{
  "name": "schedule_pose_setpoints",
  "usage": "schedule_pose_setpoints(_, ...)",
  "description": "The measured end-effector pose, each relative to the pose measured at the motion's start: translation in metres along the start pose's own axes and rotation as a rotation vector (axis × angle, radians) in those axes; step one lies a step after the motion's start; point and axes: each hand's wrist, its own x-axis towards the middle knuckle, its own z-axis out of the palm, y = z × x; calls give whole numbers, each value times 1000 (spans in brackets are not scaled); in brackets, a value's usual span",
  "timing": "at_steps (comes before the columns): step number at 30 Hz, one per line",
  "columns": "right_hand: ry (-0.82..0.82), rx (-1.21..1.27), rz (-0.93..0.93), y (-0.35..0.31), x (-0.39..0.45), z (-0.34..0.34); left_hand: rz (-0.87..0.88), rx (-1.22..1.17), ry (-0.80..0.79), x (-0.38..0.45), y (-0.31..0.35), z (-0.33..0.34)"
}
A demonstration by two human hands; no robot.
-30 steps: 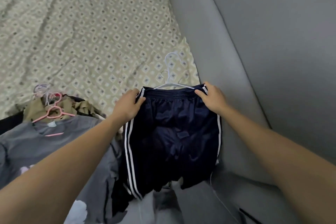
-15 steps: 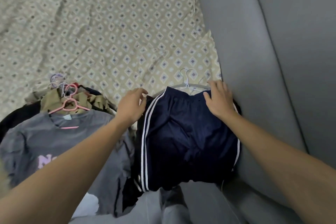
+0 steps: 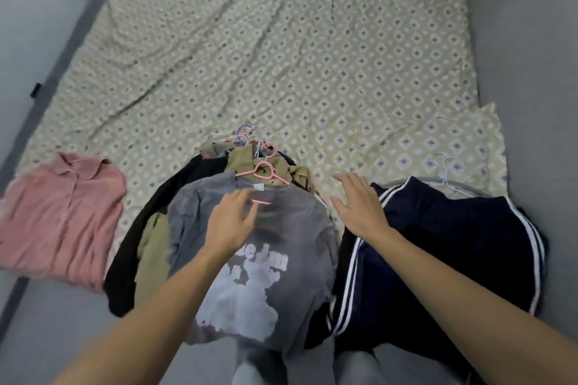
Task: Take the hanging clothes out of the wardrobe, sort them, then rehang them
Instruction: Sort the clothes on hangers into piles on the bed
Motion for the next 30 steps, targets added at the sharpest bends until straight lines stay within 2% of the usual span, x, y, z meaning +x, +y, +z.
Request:
schedule_pose_setpoints(6, -157, -1, 32, -61, 47, 85, -52, 23, 13, 36, -134, -27)
schedule_pose_setpoints(10, -211, -39, 283, -55, 80, 134, 42, 130, -72, 88, -199, -22)
schedule_pose_setpoints(14, -298, -124, 448, -36, 89, 158, -53, 115, -239, 133, -231, -7)
schedule_pose_setpoints(17, -227, -193, 498, -33, 91, 162, -47, 193, -330, 150, -245, 8)
schedule_pose_setpoints(23, -67, -116, 495, -60, 74, 147, 36, 229, -309, 148, -256, 14)
schedule_pose_setpoints(30, 79, -4, 416, -103, 39, 115, 54, -31, -310, 126, -252, -17)
